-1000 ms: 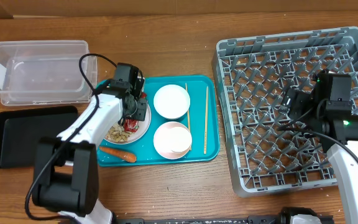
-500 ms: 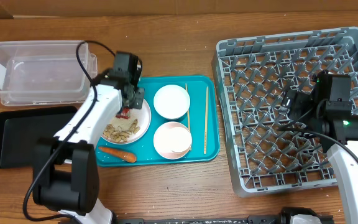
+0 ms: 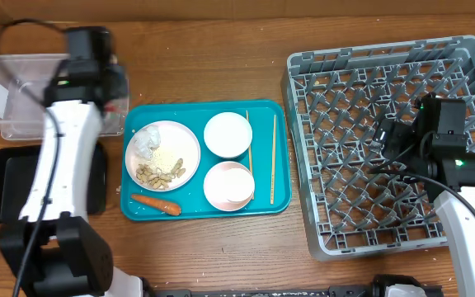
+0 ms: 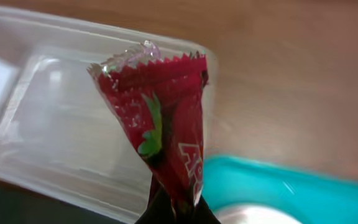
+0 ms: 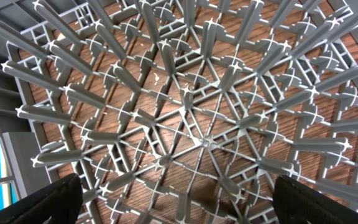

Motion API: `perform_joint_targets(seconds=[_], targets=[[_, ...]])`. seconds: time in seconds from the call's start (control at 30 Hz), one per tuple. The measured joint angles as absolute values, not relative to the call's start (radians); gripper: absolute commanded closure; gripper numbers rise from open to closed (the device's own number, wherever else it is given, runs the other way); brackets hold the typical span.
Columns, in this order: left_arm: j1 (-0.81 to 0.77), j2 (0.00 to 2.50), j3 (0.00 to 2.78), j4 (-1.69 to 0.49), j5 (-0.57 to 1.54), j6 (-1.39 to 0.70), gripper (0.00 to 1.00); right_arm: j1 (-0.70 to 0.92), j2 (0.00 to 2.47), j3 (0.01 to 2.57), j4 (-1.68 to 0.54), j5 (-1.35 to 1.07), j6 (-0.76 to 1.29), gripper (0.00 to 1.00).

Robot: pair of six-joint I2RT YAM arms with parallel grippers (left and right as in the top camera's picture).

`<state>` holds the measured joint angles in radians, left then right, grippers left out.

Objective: Sort waste into correct bins and load items into the dishwasher
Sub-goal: 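Carry the red wrapper left and drop it into the clear bin, then grasp the crumpled tissue on the plate with the left gripper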

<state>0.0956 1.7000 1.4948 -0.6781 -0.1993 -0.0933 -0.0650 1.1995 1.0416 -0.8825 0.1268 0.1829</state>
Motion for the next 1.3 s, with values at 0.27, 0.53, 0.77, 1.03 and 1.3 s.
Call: perform_joint_targets(seconds=[0.27, 0.53, 0.77, 1.03, 1.3], targets=[[0.266, 1.768, 1.501, -0.559, -0.204, -0.156, 0.55, -0.065, 1.200, 1.042, -0.883, 0.127, 0.183, 0.00], [0.270, 1.829, 1.515, -0.552, -0.183, -0.163, 0.41, -0.065, 1.200, 1.042, -0.883, 0.127, 0.183, 0.00], [0.208, 1.765, 1.574, -0.800, -0.027, -0.163, 0.40, -0.065, 1.200, 1.042, -0.882, 0.127, 0.183, 0.00], [0.004, 1.737, 1.544, -1.037, 0.028, -0.166, 0.35, -0.065, 1.200, 1.042, -0.883, 0.127, 0.183, 0.00], [-0.052, 1.806, 1.384, -1.000, -0.110, -0.185, 0.32, -0.065, 1.200, 1.042, -0.883, 0.127, 0.183, 0.00]])
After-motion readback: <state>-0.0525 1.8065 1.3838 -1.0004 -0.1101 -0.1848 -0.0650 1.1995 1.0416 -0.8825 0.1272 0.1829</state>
